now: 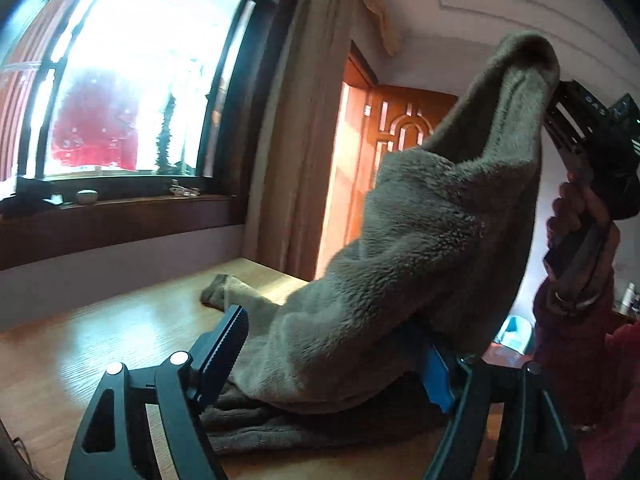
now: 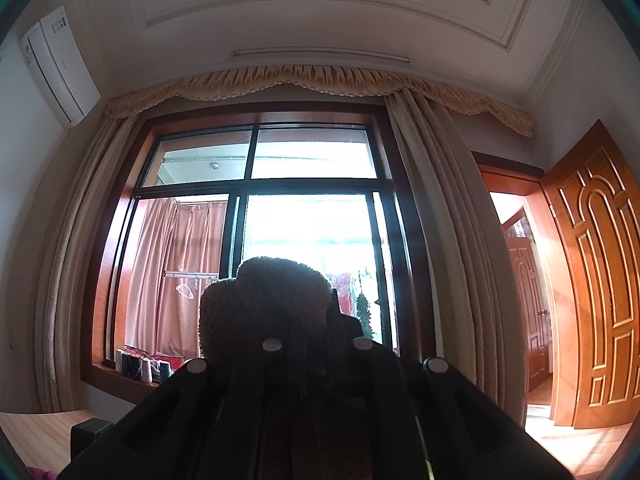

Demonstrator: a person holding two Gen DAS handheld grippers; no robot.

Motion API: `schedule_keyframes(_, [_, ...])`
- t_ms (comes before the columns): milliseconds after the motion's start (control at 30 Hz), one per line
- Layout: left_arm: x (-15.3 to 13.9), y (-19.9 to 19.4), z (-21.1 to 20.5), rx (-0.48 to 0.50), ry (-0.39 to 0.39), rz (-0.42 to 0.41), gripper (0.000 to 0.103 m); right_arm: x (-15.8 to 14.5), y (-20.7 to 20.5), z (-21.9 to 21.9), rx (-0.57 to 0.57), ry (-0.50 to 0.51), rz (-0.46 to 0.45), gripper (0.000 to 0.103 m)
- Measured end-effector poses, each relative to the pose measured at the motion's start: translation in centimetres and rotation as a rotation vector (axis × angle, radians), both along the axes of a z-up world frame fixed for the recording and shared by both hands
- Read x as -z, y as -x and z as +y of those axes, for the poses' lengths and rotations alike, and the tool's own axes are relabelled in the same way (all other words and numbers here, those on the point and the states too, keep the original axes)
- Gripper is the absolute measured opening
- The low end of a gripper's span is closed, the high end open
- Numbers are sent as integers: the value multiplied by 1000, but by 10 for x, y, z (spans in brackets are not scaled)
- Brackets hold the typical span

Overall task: Fold clothes
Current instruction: 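Lift the fleece high with both tools, letting it hang open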

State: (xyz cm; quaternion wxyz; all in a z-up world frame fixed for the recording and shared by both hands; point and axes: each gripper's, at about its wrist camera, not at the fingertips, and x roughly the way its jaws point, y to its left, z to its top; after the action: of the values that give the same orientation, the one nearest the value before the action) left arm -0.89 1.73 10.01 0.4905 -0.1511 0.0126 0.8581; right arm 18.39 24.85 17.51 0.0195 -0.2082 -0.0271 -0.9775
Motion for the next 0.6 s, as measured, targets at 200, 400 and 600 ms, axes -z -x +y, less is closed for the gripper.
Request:
schedule_keyframes(200, [12, 7, 37, 42, 71, -87, 54, 3, 5, 12, 30, 18, -10, 7])
schedule_keyframes(400, [9, -2, 25, -105, 39, -123, 17, 7, 15, 29, 67, 44, -36, 7])
schedule_keyframes(600, [-20, -34, -7, -329, -30, -4, 15, 6, 24, 40, 67, 43, -29, 7])
